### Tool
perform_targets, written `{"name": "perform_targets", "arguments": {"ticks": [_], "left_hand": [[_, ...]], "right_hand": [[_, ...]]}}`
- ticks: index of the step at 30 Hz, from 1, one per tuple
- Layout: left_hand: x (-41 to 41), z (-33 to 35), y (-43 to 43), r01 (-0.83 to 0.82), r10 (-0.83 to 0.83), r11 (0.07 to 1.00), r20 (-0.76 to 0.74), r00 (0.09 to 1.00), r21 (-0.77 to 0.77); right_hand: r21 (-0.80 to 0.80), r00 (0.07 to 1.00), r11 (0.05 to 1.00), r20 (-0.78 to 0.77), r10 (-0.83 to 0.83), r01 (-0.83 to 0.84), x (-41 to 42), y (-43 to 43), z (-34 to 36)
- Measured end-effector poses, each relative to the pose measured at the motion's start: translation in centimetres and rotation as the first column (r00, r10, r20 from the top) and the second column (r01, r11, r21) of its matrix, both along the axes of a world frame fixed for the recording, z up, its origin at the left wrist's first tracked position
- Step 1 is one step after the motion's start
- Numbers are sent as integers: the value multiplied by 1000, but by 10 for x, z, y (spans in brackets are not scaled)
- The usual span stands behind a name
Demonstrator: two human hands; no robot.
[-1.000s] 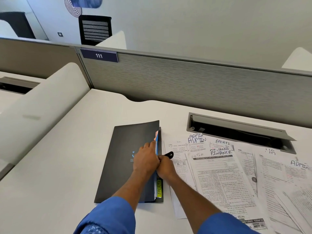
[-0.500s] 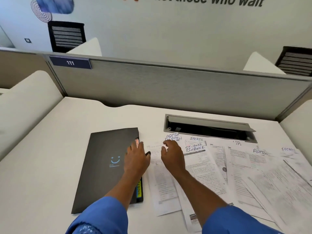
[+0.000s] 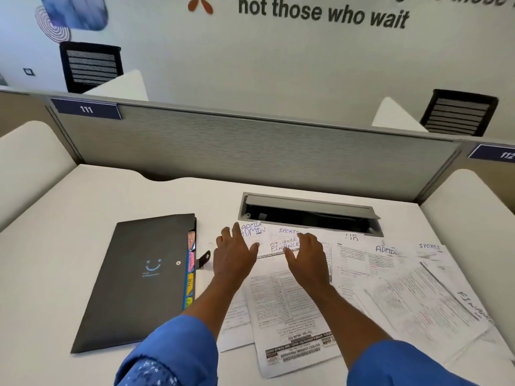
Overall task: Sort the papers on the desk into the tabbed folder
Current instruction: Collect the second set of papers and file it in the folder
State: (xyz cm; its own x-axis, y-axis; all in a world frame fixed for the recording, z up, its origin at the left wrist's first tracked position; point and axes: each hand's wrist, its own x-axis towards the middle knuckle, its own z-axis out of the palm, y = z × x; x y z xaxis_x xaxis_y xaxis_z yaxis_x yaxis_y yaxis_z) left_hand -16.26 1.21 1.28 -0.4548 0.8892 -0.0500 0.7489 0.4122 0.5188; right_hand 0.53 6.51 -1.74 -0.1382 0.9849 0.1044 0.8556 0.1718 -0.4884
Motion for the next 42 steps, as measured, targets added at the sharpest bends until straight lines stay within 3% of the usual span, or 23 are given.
{"name": "perform_targets", "arguments": {"ticks": [7,13,20,33,42], "left_hand": [[25,-17,0,-120,129,988,92,987,-101],[42,-42,-4,-285,332,935,235,913,-211],[54,-55,5,-381,469,872,303,830,-307],[57,-56,18,-446,551,825,320,771,-347],[53,-55,13,-380,457,887,394,798,-261]], "right_hand": [[-103,997,994,66,46,-39,35,10,-8],[-304,997,952,46,61,-44,50,14,-26],[-396,999,918,28,17,-4,53,21,-42],[-402,1000,915,24,-5,14,55,25,-46],[-399,1000,917,-2,-16,14,57,28,-45]]}}
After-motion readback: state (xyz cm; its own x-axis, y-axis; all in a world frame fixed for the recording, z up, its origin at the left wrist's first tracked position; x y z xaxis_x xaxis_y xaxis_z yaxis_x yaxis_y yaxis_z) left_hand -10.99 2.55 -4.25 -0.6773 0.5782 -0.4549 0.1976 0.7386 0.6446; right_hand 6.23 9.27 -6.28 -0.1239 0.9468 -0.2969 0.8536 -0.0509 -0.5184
